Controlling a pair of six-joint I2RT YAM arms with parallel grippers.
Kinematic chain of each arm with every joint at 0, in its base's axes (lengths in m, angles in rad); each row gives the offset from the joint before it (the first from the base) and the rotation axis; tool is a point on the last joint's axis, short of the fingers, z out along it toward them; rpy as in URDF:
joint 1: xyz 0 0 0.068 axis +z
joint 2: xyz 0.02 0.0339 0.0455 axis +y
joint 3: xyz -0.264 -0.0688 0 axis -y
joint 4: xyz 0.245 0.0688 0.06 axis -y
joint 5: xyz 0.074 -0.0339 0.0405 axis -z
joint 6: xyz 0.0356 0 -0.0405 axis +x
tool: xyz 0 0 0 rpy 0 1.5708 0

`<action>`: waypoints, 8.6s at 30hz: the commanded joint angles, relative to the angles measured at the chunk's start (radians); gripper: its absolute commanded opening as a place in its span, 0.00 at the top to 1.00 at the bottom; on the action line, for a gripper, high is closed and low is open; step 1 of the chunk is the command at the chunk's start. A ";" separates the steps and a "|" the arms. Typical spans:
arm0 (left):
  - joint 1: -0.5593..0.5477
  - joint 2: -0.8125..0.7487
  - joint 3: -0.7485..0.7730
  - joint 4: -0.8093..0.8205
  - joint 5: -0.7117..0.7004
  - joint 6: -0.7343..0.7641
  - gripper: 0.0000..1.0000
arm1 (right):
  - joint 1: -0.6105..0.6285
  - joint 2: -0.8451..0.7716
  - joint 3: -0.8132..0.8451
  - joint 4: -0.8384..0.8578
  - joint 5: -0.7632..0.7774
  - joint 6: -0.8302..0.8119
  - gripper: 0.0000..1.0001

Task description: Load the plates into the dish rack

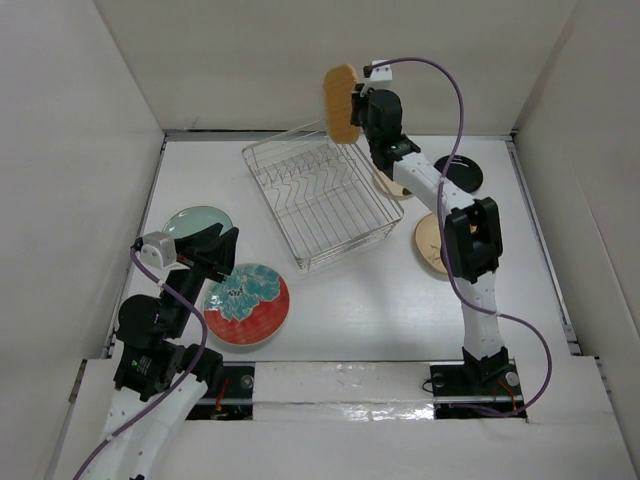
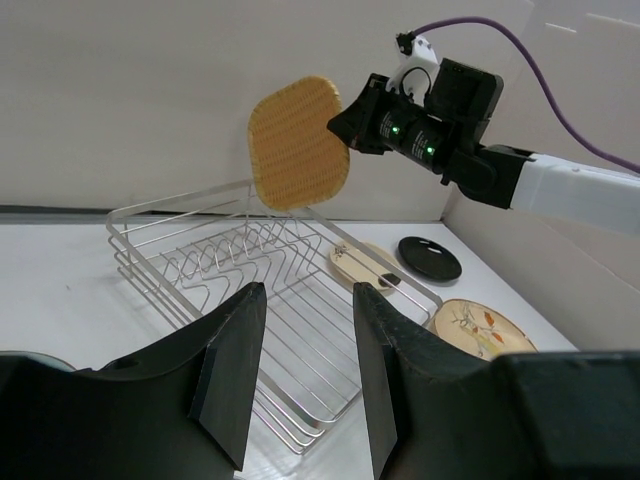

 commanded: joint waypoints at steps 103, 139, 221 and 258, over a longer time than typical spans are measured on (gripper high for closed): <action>-0.005 -0.003 0.003 0.034 0.051 0.003 0.63 | 0.049 -0.244 -0.379 -0.073 0.033 -0.015 1.00; -0.005 0.002 0.002 0.034 0.053 0.003 0.63 | 0.060 -0.039 -0.207 0.086 0.114 -0.049 0.90; -0.026 -0.164 0.006 0.034 0.016 -0.001 0.74 | -0.862 -0.793 -1.622 0.098 -0.641 0.720 1.00; -0.026 -0.104 0.005 0.027 0.034 0.002 0.73 | 0.102 -0.183 0.229 -0.307 0.300 -0.154 1.00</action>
